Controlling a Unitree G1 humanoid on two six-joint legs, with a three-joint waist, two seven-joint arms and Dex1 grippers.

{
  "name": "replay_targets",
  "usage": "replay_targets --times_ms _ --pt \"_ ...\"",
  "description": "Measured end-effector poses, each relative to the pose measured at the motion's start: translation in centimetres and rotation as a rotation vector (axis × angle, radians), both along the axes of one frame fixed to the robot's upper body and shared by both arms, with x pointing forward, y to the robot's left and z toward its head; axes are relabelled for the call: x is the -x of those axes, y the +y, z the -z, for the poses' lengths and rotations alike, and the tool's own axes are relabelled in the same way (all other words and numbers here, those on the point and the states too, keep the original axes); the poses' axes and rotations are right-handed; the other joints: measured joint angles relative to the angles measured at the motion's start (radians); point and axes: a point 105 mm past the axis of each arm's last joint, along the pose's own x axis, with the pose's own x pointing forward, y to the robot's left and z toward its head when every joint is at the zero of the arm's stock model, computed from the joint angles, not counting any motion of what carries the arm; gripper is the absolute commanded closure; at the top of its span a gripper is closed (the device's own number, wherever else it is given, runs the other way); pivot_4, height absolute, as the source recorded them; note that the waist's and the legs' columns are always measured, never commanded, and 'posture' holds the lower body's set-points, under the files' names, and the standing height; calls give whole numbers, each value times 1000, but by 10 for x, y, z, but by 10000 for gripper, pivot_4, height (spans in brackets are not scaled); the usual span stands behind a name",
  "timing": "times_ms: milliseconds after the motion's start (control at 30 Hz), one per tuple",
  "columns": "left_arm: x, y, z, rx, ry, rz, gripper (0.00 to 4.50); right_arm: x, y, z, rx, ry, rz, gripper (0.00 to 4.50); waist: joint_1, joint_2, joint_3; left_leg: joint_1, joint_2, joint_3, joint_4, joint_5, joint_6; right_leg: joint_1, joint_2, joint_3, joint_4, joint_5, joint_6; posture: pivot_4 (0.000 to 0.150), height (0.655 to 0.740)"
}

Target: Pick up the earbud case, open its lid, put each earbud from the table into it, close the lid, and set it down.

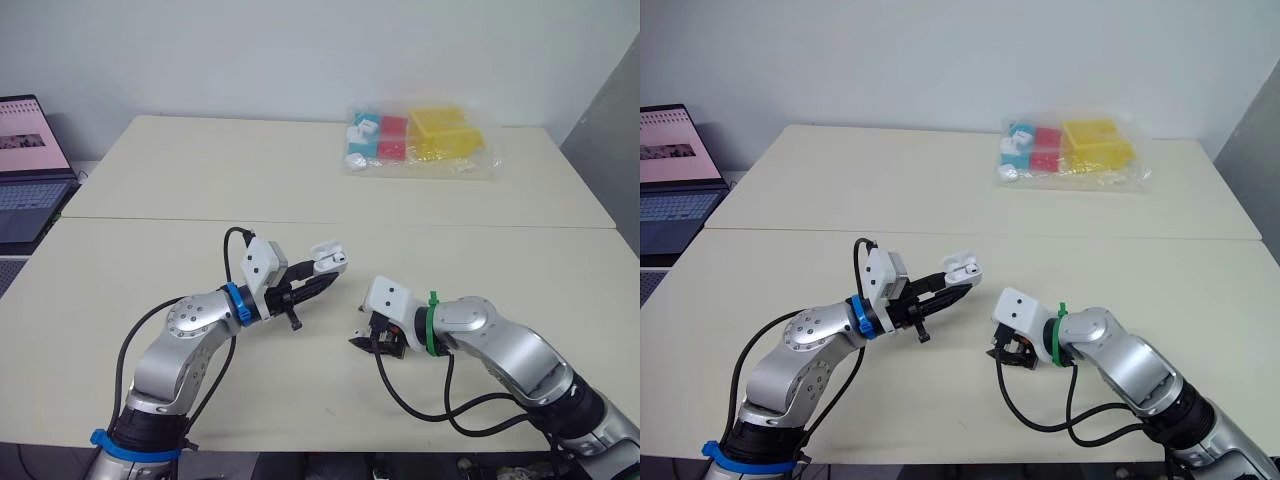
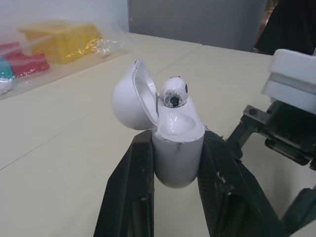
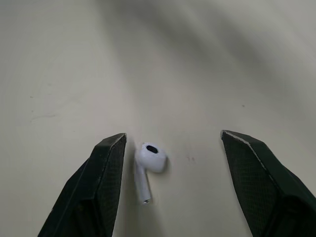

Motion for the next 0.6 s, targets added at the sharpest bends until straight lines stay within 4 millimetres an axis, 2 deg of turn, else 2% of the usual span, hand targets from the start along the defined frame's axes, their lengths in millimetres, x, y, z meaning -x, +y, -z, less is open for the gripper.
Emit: replay_targets --times_ms 33,300,467,600 --pt "0 0 0 0 0 -1 36966 0 0 2 3 1 3 13301 0 0 0 0 0 0 0 0 0 0 0 0 0 0 0 1500 7400" --pt "1 1 2 0 7 -3 36966 8 1 9 -7 1 -38 40541 0 0 0 1 0 0 1 0 0 1 1 0 2 0 0 1500 7400" --pt "1 0 2 0 7 -2 36966 10 -3 9 -4 7 -41 40956 0 0 0 1 0 0 1 0 0 1 1 0 2 0 0 1500 7400" --pt "2 1 3 -5 10 -1 36966 14 -24 7 32 31 -48 40956 3 0 0 0 0 0 1 0 0 1 -1 0 1 0 0 1500 7400"
